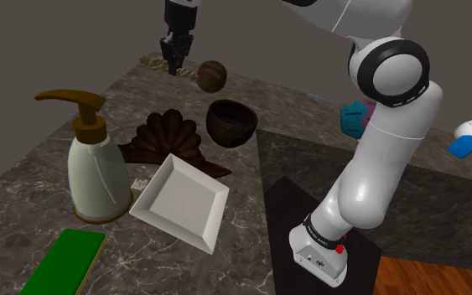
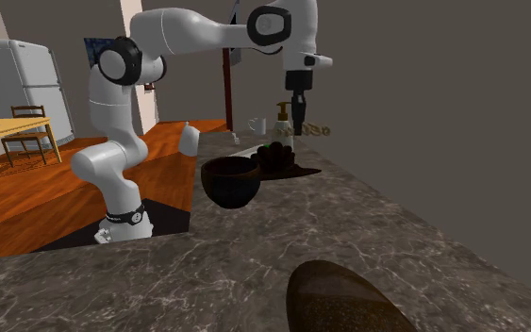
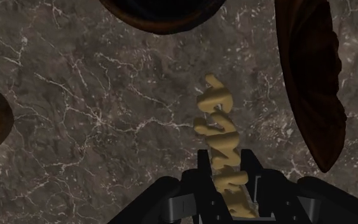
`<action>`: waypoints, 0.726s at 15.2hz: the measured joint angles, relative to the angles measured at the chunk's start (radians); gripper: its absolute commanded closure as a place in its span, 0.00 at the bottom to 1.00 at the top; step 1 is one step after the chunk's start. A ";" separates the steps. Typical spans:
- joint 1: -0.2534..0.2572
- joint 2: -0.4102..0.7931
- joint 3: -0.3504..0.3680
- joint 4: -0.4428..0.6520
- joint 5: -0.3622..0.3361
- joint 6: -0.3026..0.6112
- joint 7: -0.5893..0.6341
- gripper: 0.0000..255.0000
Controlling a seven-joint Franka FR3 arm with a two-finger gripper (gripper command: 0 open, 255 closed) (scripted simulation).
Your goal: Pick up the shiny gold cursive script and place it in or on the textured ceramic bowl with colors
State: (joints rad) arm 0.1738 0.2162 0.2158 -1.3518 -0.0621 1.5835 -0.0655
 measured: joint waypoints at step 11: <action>-0.085 -0.452 -0.078 -0.536 0.081 0.093 -0.162 1.00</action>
State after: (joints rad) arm 0.0888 -0.2359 0.1379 -1.8877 0.0190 1.6761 -0.2275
